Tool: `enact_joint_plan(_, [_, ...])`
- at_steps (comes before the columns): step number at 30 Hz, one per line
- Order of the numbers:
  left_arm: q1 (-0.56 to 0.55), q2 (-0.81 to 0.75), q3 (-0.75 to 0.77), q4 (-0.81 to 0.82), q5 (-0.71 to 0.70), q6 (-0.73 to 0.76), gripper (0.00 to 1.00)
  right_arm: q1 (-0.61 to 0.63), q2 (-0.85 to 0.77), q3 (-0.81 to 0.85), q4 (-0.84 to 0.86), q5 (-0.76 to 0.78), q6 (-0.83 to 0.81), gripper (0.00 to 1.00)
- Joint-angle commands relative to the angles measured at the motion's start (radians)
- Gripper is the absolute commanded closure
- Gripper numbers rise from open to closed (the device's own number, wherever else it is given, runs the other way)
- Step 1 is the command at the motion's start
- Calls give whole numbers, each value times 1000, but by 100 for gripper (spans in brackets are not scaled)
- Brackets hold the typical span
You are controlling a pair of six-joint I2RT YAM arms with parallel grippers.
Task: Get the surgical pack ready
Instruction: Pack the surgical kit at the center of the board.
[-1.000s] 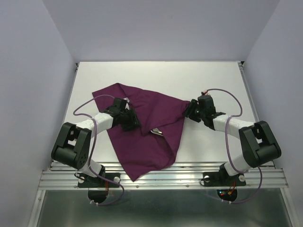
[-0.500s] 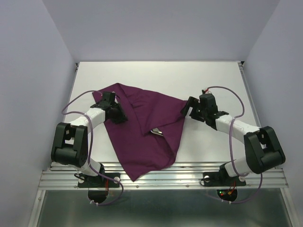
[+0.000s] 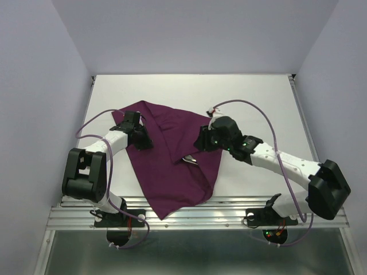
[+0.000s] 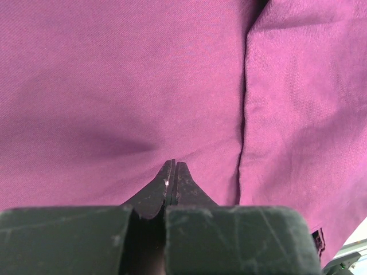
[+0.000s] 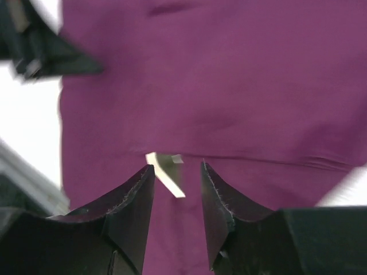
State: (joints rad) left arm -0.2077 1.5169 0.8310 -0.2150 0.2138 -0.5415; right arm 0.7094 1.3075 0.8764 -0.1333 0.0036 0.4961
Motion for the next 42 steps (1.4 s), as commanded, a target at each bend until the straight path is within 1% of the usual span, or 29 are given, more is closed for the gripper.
enact_joint_plan(1, [-1, 0, 13, 0, 1, 2, 100, 108, 99, 70, -45, -77, -73, 57])
enact_joint_plan(3, [-1, 3, 20, -4, -5, 3, 100, 153, 160, 90, -54, -128, -94, 58])
enact_joint_plan(6, [2, 2, 31, -18, -24, 3, 100, 185, 241, 119, -87, -181, -134, 59])
enact_joint_plan(11, [13, 14, 37, -30, -42, -3, 100, 185, 321, 134, -118, -171, -152, 59])
enact_joint_plan(15, [16, 19, 39, -34, -42, -3, 100, 185, 357, 157, -143, -78, -127, 64])
enact_joint_plan(18, [17, 14, 40, -34, -42, -3, 100, 185, 372, 168, -155, 69, -107, 67])
enact_joint_plan(21, [17, 12, 45, -32, -42, -3, 100, 185, 384, 179, -160, 143, -100, 68])
enact_joint_plan(26, [19, 17, 62, -34, -42, 0, 100, 121, 415, 202, -147, 180, -117, 68])
enact_joint_plan(28, [21, 17, 71, -35, -40, 3, 100, 75, 434, 214, -124, 179, -137, 68])
enact_joint_plan(34, [21, -11, 95, -38, -31, 26, 100, -63, 559, 309, -46, 134, -182, 68])
enact_joint_plan(39, [18, -34, 92, -43, 1, 54, 100, -103, 689, 452, -38, 130, -218, 68])
enact_joint_plan(42, [11, -57, 80, -47, -8, 58, 100, -103, 682, 475, -37, 105, -219, 68])
